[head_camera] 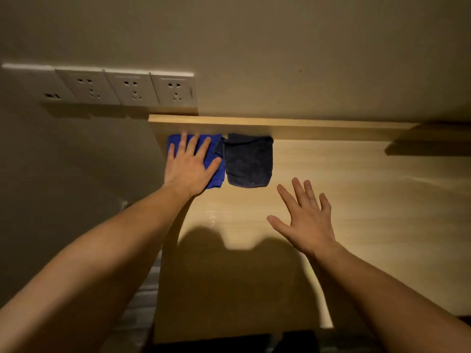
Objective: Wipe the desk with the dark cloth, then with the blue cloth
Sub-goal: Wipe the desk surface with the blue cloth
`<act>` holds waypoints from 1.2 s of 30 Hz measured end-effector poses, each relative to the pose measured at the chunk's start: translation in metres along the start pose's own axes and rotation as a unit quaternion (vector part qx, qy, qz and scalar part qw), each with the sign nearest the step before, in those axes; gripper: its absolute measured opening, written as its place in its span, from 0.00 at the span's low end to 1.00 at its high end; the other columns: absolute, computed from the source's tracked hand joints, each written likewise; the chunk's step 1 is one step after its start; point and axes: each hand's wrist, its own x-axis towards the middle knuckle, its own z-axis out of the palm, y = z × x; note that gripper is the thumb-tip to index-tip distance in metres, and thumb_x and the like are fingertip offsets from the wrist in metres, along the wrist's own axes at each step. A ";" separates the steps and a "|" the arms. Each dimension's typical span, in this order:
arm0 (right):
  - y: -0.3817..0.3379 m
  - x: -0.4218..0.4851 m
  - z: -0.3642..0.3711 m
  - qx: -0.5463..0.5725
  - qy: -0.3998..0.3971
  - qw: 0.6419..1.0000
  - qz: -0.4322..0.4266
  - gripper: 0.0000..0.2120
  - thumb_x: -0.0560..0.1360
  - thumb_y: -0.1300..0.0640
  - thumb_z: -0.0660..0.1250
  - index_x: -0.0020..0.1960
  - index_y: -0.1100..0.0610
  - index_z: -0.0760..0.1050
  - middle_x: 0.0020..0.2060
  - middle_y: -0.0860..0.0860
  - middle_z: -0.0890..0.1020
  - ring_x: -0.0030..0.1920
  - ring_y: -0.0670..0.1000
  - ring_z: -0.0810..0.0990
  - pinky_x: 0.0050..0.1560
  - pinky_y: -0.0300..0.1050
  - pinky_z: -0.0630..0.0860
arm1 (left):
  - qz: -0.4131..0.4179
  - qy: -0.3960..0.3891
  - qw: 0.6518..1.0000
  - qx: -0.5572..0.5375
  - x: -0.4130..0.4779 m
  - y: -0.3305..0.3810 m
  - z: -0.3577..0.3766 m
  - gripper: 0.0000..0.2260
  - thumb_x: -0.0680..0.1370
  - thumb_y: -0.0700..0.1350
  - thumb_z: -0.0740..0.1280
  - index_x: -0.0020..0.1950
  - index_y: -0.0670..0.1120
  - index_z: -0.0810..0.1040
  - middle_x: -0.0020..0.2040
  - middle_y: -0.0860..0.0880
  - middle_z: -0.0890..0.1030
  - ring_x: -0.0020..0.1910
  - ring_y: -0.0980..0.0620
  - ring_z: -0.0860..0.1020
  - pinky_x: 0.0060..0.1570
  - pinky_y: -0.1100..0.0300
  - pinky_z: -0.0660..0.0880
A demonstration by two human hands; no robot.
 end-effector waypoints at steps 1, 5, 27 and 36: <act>0.000 -0.001 0.002 -0.003 0.005 1.000 0.003 0.40 0.76 0.22 0.42 0.83 0.37 0.43 0.84 0.47 0.40 0.83 0.52 0.34 0.79 0.65 0.41 | 0.001 -0.002 1.000 0.005 -0.001 -0.001 0.004 0.36 0.83 0.71 0.44 0.87 0.55 0.49 0.88 0.48 0.51 0.86 0.44 0.42 0.82 0.38 0.44; -0.001 -0.002 0.005 0.001 0.016 1.000 0.009 0.40 0.76 0.22 0.45 0.84 0.37 0.46 0.85 0.47 0.42 0.83 0.52 0.35 0.80 0.64 0.42 | 0.019 -0.016 0.999 0.029 -0.011 -0.006 0.008 0.42 0.80 0.76 0.41 0.88 0.53 0.44 0.88 0.47 0.45 0.86 0.43 0.41 0.83 0.38 0.43; 0.002 -0.008 0.009 0.039 0.058 0.997 -0.027 0.40 0.77 0.23 0.43 0.84 0.41 0.50 0.85 0.51 0.49 0.84 0.57 0.44 0.79 0.69 0.47 | -0.017 -0.030 0.998 0.047 -0.224 0.030 0.038 0.40 0.79 0.76 0.41 0.87 0.57 0.43 0.88 0.48 0.44 0.86 0.45 0.43 0.84 0.40 0.45; 0.052 -0.072 0.010 0.041 0.073 0.992 -0.091 0.40 0.77 0.24 0.49 0.83 0.41 0.53 0.85 0.48 0.52 0.84 0.54 0.48 0.77 0.66 0.50 | -0.076 -0.019 0.997 -0.008 -0.316 0.066 0.057 0.37 0.81 0.66 0.38 0.87 0.52 0.50 0.87 0.48 0.47 0.86 0.48 0.45 0.83 0.50 0.42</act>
